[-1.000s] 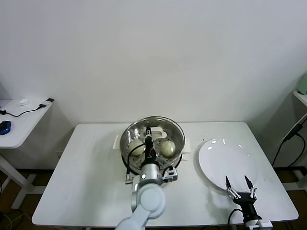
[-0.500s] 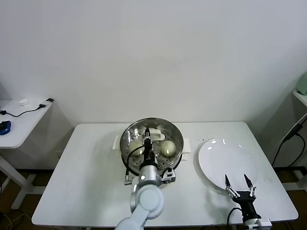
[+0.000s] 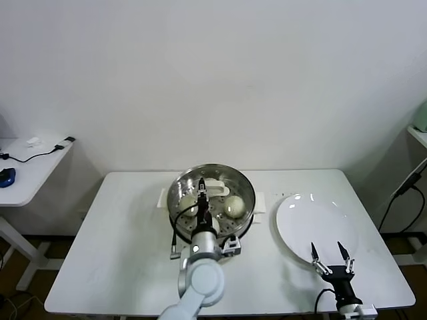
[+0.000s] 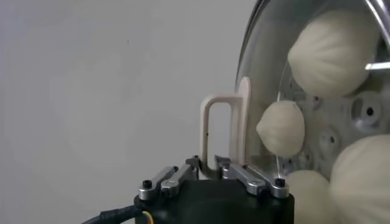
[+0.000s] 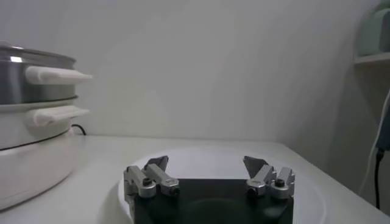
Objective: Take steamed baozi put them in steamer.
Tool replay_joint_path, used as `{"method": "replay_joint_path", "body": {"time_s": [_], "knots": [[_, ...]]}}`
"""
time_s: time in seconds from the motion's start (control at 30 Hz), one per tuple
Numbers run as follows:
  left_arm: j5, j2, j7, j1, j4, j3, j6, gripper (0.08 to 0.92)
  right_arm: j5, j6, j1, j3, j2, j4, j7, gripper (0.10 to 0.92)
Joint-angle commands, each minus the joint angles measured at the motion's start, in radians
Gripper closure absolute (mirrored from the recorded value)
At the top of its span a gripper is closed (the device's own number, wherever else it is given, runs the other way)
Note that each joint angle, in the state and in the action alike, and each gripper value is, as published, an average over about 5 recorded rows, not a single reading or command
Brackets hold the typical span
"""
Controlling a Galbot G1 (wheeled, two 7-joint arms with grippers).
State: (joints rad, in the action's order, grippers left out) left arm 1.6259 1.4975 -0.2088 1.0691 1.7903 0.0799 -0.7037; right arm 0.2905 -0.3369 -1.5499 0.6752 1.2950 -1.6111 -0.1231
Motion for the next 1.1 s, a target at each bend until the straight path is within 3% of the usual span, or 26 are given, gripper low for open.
{"method": "replay_joint_path", "body": {"time_s": [0.03,0.3,0.43,0.6,0.77,0.9,1.1], "knots": [[-0.086,-0.025,-0.015,0.005,0.088,0.023,-0.004,0.699,0.002,0.003,0.001,0.000,0.000,-0.002,-0.002,0.203],[-0.288,-0.100,0.024,0.049,0.244,0.020,0.026,0.465,0.031,0.011,0.002,-0.002,0.003,-0.007,-0.006,0.203],[-0.506,-0.153,0.088,0.107,0.331,-0.033,0.131,0.352,0.068,-0.011,0.005,-0.001,0.009,-0.011,0.019,0.203],[-0.930,-0.175,0.246,0.205,0.416,-0.177,0.274,0.218,0.056,-0.058,0.010,0.004,0.017,-0.013,0.035,0.203],[-1.383,-0.154,0.429,0.295,0.435,-0.402,0.480,0.179,0.050,-0.060,0.009,-0.003,0.023,-0.023,0.035,0.203],[-1.700,-0.136,0.413,0.383,0.386,-0.622,0.640,0.177,0.044,-0.057,0.012,-0.006,0.029,-0.023,0.036,0.203],[-1.908,-0.214,0.320,0.480,0.180,-0.784,0.859,0.177,0.048,-0.037,0.012,-0.007,0.028,-0.012,0.039,0.203]]}}
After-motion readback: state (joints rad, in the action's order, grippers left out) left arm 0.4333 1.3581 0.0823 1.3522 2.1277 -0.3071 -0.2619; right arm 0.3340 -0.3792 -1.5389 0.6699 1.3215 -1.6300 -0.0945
